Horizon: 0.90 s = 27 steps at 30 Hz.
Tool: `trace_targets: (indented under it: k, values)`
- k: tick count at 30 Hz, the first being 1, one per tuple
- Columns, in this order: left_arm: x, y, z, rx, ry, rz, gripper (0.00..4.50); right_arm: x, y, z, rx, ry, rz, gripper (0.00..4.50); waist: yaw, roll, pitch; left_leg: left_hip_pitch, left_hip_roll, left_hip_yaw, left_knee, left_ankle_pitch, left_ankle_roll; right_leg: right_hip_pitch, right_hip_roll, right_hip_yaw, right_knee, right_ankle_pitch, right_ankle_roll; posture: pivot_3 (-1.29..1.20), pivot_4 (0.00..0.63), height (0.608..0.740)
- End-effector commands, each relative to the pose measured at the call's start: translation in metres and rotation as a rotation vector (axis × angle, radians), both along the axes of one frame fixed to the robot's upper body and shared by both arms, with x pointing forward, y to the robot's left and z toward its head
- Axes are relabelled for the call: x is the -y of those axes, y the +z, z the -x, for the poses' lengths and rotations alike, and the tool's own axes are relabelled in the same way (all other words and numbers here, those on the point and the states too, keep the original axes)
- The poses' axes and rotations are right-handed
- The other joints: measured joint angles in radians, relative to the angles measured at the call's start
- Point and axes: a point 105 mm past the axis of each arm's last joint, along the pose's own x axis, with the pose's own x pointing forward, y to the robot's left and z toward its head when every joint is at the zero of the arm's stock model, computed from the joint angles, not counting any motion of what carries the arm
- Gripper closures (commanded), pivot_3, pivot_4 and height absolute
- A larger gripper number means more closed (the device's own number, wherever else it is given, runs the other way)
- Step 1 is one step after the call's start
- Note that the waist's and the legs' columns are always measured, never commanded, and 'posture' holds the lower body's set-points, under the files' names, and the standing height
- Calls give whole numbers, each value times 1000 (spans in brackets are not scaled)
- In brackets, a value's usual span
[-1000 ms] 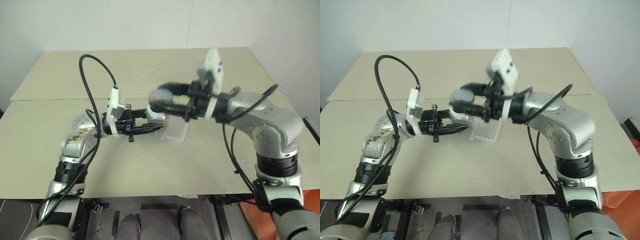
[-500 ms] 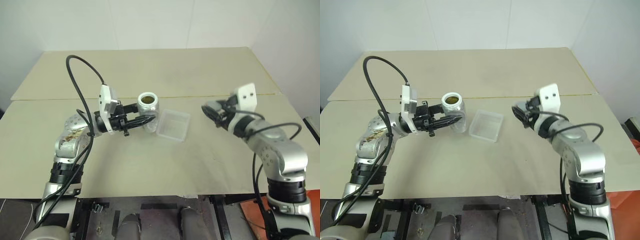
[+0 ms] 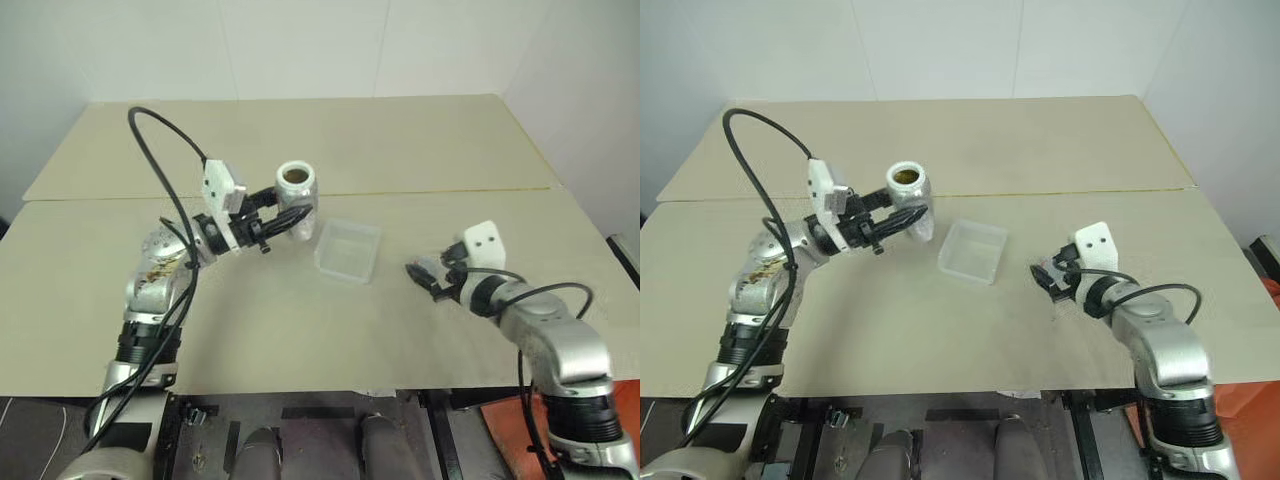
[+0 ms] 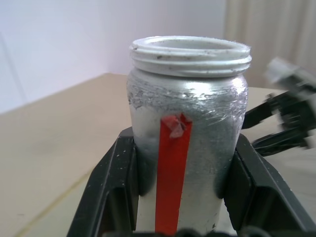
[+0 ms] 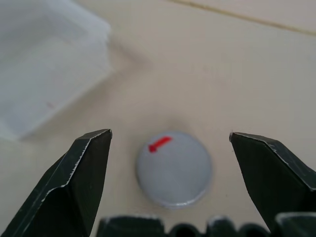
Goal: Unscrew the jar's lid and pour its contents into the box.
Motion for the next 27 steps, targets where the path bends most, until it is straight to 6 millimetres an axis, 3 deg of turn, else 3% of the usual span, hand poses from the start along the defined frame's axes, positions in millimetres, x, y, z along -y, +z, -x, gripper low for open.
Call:
trace_targets:
  k: [1,4,8,13,19,27]
  values:
    - [12,13,-20,259,181,-137,2622,-23,34,24,-5,218,-14,19,8,0,0,0,0,0,0,0,0,0,0,0,0,0,0,0,150,740]
    - [25,8,-34,575,305,-396,2622,-36,39,39,-41,351,7,19,19,-1,0,1,0,0,0,0,0,1,0,0,-2,0,0,0,150,740]
    - [53,4,-43,1123,331,-772,2622,-42,45,46,-56,434,41,19,28,-1,0,-1,-1,0,0,0,0,1,0,0,-4,2,2,0,150,740]
    - [78,-7,-50,1602,237,-1010,2622,-48,60,48,-5,491,94,19,49,-2,1,-6,-2,0,2,0,0,-1,-1,0,-5,3,4,0,150,740]
    - [105,-18,-46,1853,101,-1085,2622,-53,70,53,40,513,91,19,50,-2,1,-10,-2,0,2,1,-1,-5,-1,-1,-3,3,5,0,150,740]
    - [111,-17,-48,1869,92,-1095,2622,-53,71,56,59,494,74,19,50,-2,1,-11,-2,1,1,2,-4,-5,-2,-1,-3,3,5,0,150,740]
